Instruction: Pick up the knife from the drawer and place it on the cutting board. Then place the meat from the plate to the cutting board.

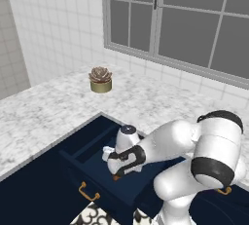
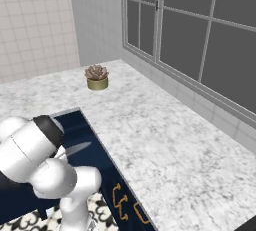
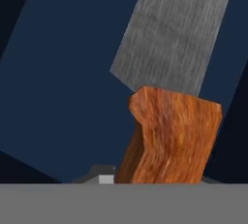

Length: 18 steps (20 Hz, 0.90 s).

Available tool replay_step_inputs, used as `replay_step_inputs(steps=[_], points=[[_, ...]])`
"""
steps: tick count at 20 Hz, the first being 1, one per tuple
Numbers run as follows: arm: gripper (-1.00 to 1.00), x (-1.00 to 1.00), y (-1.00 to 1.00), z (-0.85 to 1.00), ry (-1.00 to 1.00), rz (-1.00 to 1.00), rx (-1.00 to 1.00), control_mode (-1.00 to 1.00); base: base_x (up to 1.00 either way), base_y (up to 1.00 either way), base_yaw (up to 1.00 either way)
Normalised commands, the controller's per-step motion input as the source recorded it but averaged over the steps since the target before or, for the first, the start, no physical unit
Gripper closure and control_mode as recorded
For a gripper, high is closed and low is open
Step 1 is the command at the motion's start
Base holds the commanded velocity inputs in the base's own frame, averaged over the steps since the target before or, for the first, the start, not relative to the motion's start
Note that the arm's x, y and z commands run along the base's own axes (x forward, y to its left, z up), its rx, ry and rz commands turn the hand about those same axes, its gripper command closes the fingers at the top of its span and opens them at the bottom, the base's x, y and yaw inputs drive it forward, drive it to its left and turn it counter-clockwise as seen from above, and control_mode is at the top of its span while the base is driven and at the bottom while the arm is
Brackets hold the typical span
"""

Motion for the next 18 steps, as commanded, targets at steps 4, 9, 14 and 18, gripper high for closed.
replay_step_inputs(steps=[4,9,14,18], points=[[1.0,-0.26,0.25,0.99,0.0,0.0,-0.03,-1.0,0.0,0.0,0.0],[1.0,-0.43,-0.05,0.99,-0.04,0.02,-0.05,-1.0,0.0,0.0,0.0],[1.0,-0.2,-0.28,0.99,-0.02,0.09,-0.1,-1.0,0.0,0.0,0.0],[1.0,0.0,-0.61,0.83,0.0,0.11,-0.13,-1.0,0.0,0.0,0.0]])
